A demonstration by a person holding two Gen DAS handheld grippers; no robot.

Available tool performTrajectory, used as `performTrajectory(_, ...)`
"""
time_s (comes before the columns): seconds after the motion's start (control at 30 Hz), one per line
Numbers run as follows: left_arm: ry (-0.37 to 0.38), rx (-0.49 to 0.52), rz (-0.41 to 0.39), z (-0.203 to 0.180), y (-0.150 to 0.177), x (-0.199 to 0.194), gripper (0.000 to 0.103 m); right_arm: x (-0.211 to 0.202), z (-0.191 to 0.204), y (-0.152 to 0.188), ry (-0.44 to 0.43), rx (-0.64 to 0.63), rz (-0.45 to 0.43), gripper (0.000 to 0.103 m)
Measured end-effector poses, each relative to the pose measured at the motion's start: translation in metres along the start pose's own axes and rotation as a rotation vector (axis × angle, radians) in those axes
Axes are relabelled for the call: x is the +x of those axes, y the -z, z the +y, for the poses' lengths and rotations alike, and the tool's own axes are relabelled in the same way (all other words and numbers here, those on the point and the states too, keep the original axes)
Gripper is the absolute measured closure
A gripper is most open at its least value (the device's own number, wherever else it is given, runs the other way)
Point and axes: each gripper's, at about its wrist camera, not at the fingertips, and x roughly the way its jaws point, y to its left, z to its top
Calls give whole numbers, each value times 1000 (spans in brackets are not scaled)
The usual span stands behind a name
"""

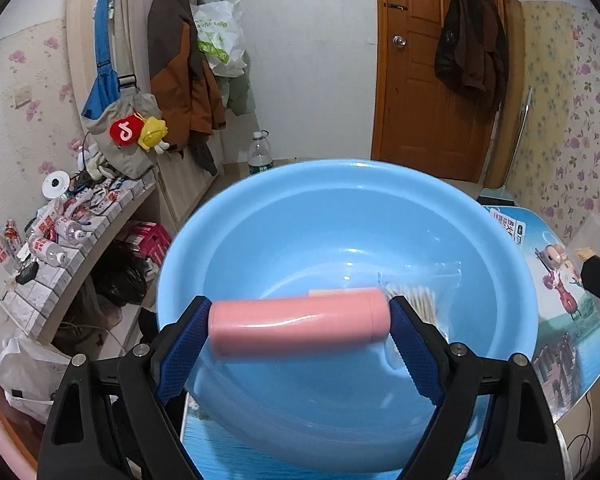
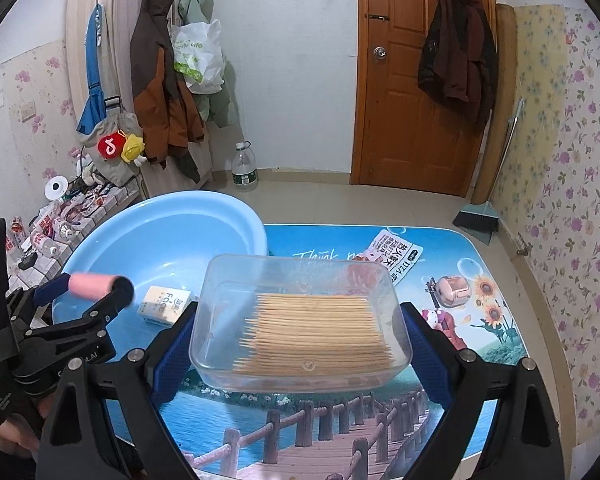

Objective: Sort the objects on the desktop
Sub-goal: 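Lower the pink roller into the basin and open the left gripper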

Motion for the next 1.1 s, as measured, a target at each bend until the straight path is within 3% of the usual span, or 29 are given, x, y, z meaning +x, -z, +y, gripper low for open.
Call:
performTrajectory(0.2, -10, 5, -11, -1, 0, -4, 15, 4, -2, 2, 0, 2, 7, 8)
performTrajectory(0.27, -14, -5, -35, 3, -3, -10, 4, 4, -2, 2, 0, 2, 5, 8)
performTrajectory(0.33, -16, -19, -63, 7, -7, -18, 0, 4, -1, 3, -2, 0, 5, 8)
performTrajectory(0.53, -29, -23, -118, 15, -12, -36, 0, -2, 2, 4, -8, -6, -3, 8)
performTrajectory(0.83, -44, -51, -123, 32, -6, -47, 0, -13, 8, 4, -6, -23, -20, 8)
performTrajectory(1.1, -67, -90, -125, 60, -6, -52, 0, -8, 36, 2, -42, -72, -9, 8)
